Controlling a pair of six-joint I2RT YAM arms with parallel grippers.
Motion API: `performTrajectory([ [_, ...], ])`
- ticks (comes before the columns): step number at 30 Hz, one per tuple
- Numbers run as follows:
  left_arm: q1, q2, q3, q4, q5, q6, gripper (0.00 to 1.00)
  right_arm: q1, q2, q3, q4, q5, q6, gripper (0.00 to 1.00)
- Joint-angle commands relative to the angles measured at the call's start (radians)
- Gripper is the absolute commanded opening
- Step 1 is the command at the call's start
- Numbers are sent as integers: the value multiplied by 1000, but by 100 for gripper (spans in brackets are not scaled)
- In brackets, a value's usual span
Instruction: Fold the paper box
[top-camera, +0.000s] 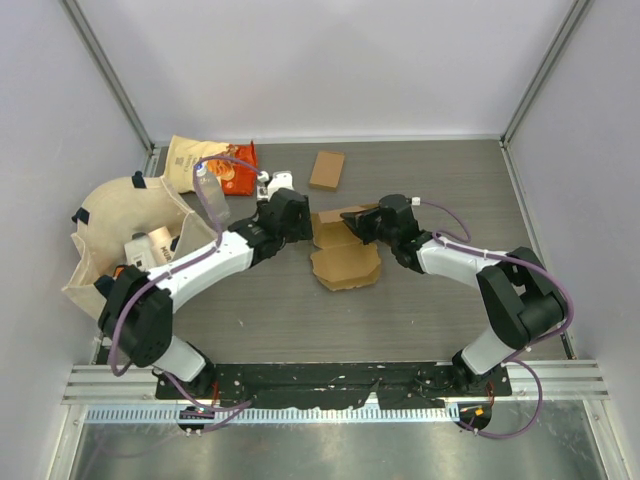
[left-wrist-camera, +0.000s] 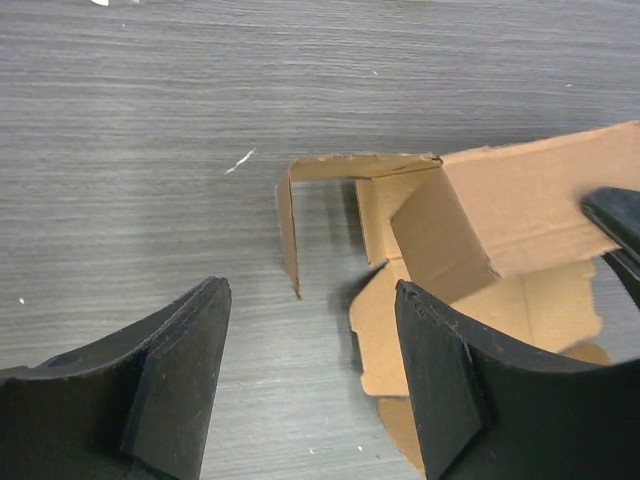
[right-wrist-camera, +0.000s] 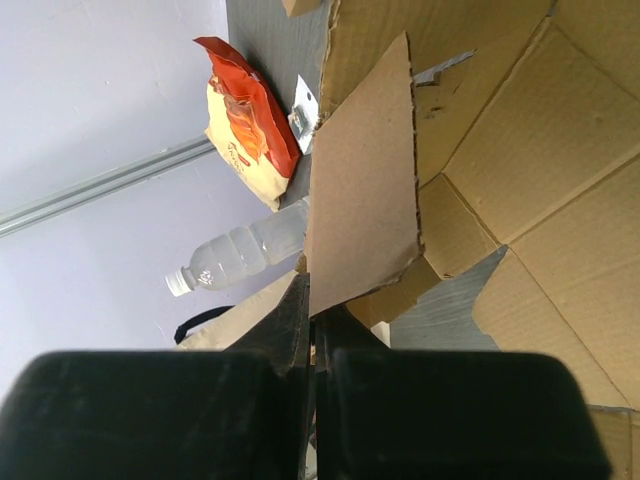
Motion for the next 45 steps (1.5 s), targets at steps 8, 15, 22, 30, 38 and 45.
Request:
performTrajectory([
  [8,45,133,123,-80,35,71,44,-2,-37,-5,50,37,16,1],
  [15,50,199,168,-70,92,113,21,0,-34,-12,51,43,14,1],
  [22,50,138,159,-30,221,94,0,17,-50,-57,65,66,5,1],
  [30,50,122,228,-83,279,-14,0,64,-57,-117,131,107,8,1],
  [38,51,113,215,-40,279,-94,0,83,-77,-143,131,132,-9,1],
  [45,51,96,222,-27,296,-126,0,121,-70,-199,175,155,0,1],
])
